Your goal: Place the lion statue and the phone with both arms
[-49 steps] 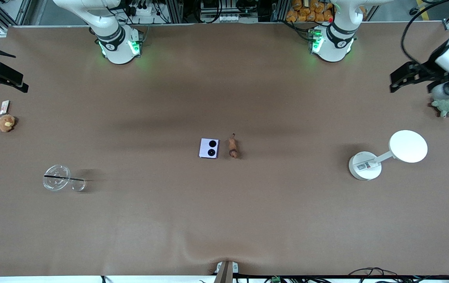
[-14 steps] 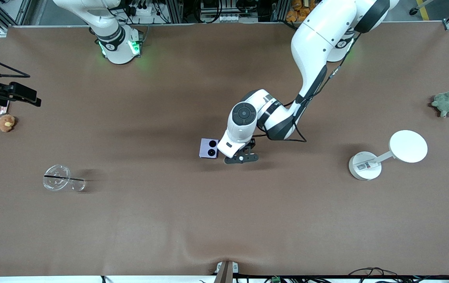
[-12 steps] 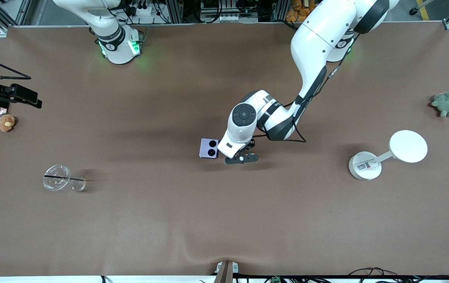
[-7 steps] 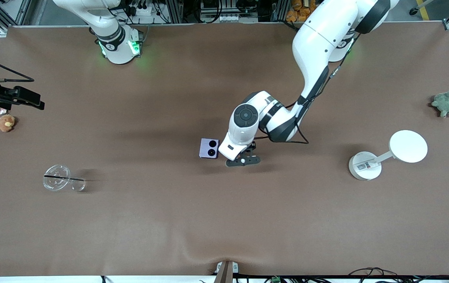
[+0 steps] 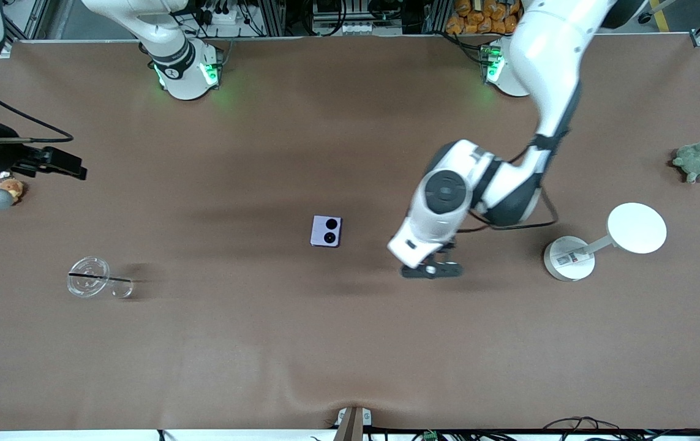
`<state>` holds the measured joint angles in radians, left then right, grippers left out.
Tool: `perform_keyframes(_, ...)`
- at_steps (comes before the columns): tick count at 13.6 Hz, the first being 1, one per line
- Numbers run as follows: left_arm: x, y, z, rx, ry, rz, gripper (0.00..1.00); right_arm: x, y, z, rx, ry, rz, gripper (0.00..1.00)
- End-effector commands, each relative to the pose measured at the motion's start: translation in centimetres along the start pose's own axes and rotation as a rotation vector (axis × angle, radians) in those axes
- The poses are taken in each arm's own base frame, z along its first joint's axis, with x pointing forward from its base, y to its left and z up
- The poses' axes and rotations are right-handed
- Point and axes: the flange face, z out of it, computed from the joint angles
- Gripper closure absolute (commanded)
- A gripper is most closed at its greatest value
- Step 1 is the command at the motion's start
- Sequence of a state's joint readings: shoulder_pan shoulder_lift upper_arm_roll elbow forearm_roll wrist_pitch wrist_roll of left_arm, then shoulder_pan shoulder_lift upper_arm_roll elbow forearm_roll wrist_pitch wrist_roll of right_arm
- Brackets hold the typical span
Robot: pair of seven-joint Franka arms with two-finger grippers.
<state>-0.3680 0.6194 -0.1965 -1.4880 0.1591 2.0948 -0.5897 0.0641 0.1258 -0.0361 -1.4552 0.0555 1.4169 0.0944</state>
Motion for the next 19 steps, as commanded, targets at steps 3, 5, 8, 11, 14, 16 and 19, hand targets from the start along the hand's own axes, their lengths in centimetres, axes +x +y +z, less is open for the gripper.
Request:
perform_keyframes(3,0.2,-9.7,-0.6,0.051,-0.030,0.102,1.00,1.7,-8.2,-1.3,0.128,0.100,-0.096,0.00)
perform_keyframes(5,0.6,-14.2,0.1,0.084,-0.037,0.132,1.00,3.3,-12.5,2.4,0.164,0.055,-0.146,0.00)
perform_keyframes(8,0.7,-19.2,2.8,0.086,-0.023,0.161,1.00,4.8,-20.0,8.8,0.136,0.010,-0.165,0.00)
perform_keyframes(11,0.4,-24.2,5.1,0.063,0.008,0.197,1.00,6.4,-27.4,15.9,0.120,0.049,-0.079,0.00)
perform_keyframes(14,-0.3,-27.0,7.4,0.041,0.045,0.226,1.00,6.5,-31.3,21.5,0.072,0.047,-0.072,0.00)
perform_keyframes(16,-0.7,-28.0,8.6,0.031,0.063,0.223,1.00,6.5,-33.4,25.0,0.037,0.073,-0.112,0.00)
perform_keyframes(19,-1.8,-28.9,10.3,0.018,0.069,0.228,1.00,6.1,-35.5,30.7,0.005,0.063,-0.139,0.00)
